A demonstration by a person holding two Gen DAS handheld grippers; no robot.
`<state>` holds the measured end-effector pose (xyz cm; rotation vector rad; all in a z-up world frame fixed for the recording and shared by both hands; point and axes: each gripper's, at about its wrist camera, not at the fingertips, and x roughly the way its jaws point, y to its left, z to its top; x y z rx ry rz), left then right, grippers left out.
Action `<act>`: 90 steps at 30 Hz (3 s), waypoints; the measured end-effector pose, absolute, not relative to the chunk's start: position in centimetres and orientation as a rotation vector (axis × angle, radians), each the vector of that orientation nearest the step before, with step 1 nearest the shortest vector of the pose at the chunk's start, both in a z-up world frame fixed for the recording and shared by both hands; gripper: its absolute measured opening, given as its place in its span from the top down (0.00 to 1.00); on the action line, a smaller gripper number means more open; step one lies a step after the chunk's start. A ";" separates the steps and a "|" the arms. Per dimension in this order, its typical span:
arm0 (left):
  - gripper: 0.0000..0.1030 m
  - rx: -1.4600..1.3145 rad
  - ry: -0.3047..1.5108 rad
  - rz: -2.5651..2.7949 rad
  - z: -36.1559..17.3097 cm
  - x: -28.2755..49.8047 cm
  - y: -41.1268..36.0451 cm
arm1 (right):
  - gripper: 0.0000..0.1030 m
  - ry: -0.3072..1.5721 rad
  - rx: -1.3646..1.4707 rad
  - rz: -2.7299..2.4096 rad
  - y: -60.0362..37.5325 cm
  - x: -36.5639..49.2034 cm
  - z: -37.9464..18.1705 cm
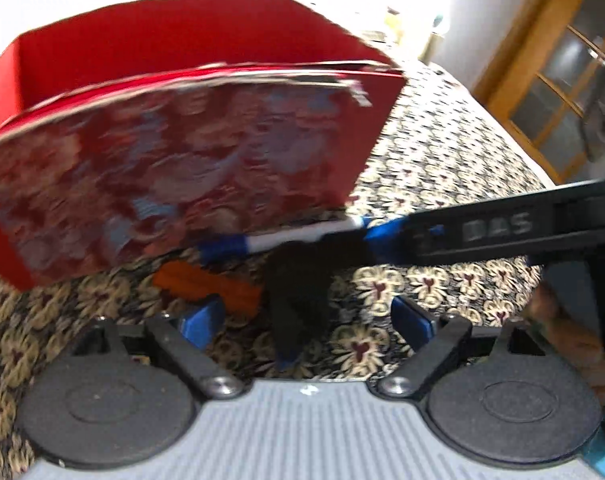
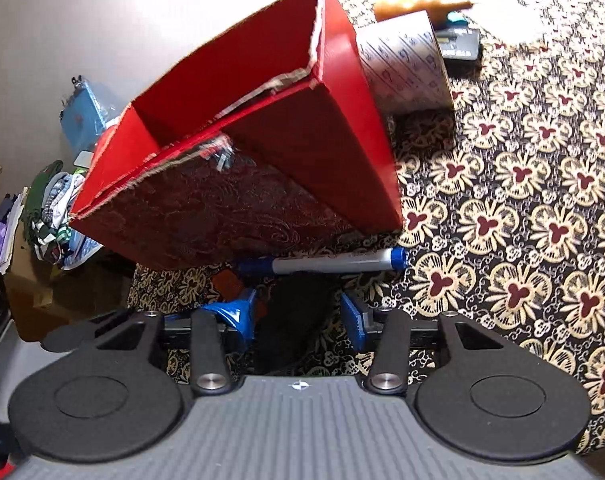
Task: Organize rigid objects
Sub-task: 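Close the right gripper on the correction tape dispenser and lift it, then carry the dispenser into the red box and open the right gripper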
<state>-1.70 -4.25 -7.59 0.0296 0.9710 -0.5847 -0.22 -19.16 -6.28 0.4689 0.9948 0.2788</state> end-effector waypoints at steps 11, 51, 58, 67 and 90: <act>0.30 0.053 1.028 -0.641 -10.1 0.0 -6.3 | 0.75 1.038 0.567 0.251 -19.7 0.1 -8.3; 0.61 0.113 0.713 -0.802 0.4 0.2 -12.3 | 0.91 0.746 0.742 0.209 -29.1 -3.2 -0.4; 0.61 0.039 0.629 -0.710 4.7 3.5 -8.8 | 0.92 0.665 0.652 0.345 -26.4 2.9 3.6; 0.61 -0.058 0.721 -0.516 2.7 9.5 -2.3 | 0.92 0.818 0.511 0.494 -19.1 11.6 2.0; 0.60 -0.133 1.056 -0.286 -3.7 14.3 2.4 | 0.91 1.194 0.386 0.579 -11.9 18.5 -3.5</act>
